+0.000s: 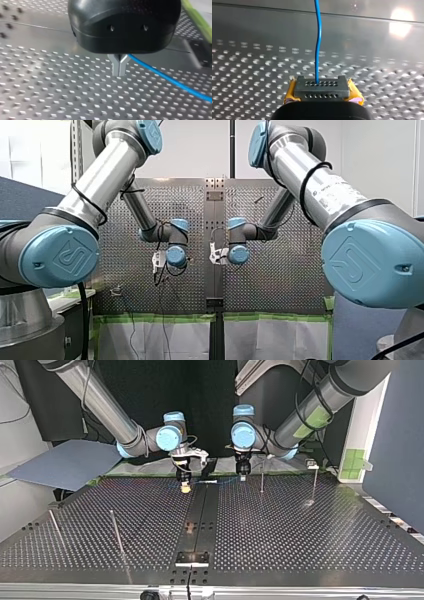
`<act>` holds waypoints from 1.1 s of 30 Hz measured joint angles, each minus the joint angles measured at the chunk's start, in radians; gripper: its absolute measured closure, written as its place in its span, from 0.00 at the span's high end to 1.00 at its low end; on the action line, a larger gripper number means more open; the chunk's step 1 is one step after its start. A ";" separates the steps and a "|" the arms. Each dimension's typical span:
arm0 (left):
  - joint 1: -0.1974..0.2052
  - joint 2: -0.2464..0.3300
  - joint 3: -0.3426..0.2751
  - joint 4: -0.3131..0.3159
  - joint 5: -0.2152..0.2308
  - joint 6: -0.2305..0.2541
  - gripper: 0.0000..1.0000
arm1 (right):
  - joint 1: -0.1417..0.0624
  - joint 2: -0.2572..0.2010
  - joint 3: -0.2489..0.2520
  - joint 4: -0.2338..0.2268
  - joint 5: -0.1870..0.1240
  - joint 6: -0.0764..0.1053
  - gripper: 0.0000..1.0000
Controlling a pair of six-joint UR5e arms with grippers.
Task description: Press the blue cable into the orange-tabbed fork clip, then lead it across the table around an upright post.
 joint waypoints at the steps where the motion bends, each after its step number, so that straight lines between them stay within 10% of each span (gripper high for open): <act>1: -0.001 0.008 0.002 -0.005 0.000 -0.005 0.00 | 0.001 -0.008 0.000 0.005 0.001 0.000 0.00; 33: -0.041 0.286 0.151 -0.217 -0.033 -0.006 0.00 | 0.001 -0.297 -0.004 0.072 0.011 0.010 0.00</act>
